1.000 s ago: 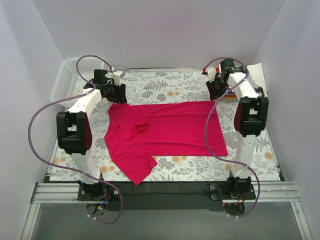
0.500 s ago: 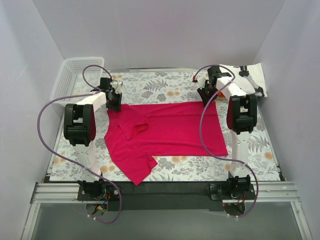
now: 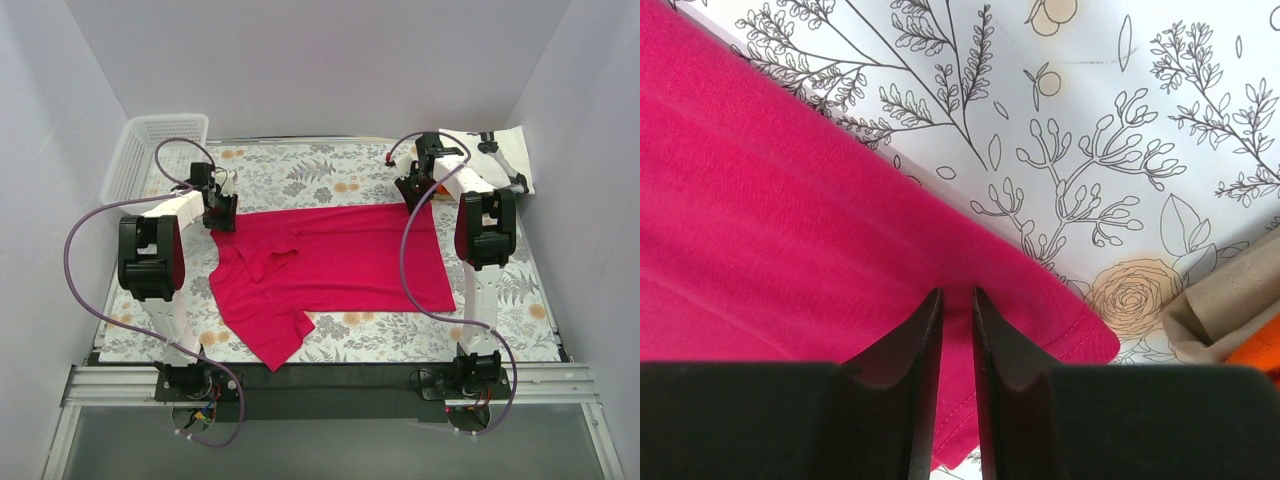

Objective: Fold and stack the t-shirts
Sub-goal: Fold the tshirt

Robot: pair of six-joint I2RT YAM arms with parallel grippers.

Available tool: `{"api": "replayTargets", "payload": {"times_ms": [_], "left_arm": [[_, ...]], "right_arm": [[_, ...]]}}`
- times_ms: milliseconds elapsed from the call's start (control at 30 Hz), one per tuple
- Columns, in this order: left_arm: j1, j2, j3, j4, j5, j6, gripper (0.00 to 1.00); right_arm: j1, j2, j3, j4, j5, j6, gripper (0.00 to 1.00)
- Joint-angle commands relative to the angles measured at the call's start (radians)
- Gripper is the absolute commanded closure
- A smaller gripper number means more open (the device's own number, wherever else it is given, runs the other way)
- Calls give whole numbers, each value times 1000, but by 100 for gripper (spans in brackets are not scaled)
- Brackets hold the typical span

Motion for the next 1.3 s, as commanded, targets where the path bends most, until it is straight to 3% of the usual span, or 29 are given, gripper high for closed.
{"api": "replayTargets", "payload": {"times_ms": [0,300,700,1000,1100,1200,1233,1267], "left_arm": [[7,-85,40,-25,41,2,66],[-18,-55,112,-33,42,-45,68],[-16,141,165,4,-39,-93,73],[13,434,576,-60,-54,-73,76],[15,459,684,-83,-4,-65,71],[15,403,707,-97,140,-76,64],[15,331,690,-93,195,-75,63],[15,280,670,-86,296,-72,60]], "right_arm": [[-8,-38,-19,-39,-29,-12,78],[3,-98,6,-39,-63,-2,78],[8,52,46,-33,2,0,82],[9,216,305,-30,37,41,76],[12,211,356,-27,20,47,73],[16,108,319,-27,-67,49,65],[16,70,298,-30,-95,43,54],[19,25,268,-30,-121,35,51]]}}
